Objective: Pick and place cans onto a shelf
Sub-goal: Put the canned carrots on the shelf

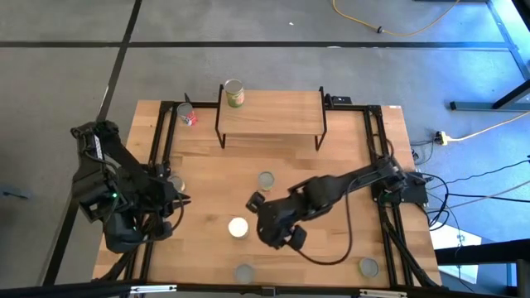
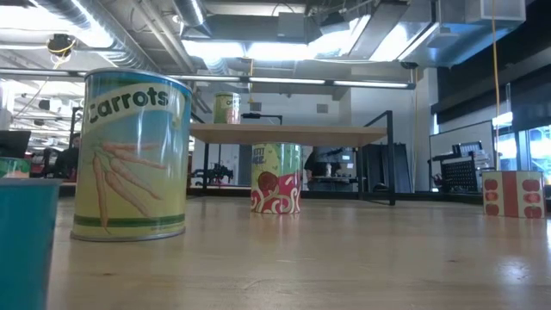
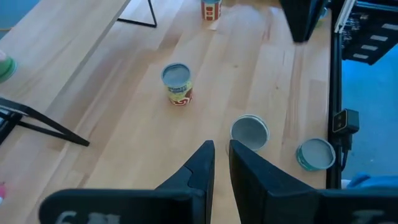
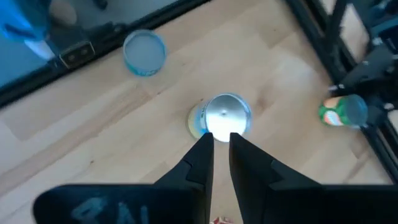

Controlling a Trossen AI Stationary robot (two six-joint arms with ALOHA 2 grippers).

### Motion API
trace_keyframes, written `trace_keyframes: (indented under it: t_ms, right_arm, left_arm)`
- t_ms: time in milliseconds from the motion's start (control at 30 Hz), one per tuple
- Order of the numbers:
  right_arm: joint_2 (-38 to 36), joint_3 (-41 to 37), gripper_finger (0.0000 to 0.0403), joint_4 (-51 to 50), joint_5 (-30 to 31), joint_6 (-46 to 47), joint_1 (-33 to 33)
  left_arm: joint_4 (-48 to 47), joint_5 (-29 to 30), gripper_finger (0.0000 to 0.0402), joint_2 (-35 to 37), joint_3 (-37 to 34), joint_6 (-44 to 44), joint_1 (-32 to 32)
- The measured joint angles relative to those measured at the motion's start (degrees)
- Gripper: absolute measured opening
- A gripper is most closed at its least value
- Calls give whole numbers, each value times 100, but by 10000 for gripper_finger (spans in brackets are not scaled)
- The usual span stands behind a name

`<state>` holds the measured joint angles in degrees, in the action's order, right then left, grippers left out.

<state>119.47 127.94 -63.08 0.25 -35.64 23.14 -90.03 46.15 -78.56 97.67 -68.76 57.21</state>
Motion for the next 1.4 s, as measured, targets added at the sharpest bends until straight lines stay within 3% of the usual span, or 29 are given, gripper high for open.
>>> trace_keyframes:
  t_ms: [533, 967, 1100, 1400]
  right_arm:
    - [1043, 0, 54, 718, 9, -1113, 0]
    - [1147, 0, 46, 1018, 250, -966, 0]
    - [1147, 0, 62, 1055, 716, -968, 0]
    - [1147, 0, 95, 1061, 358, -1052, 0]
  left_arm:
    - [1, -16, 41, 0, -2, -170, -2]
    - [1, -17, 41, -2, -7, -168, -2]
    - [1, -17, 41, -2, -7, -168, -2]
    - [1, -17, 41, -2, -7, -167, -2]
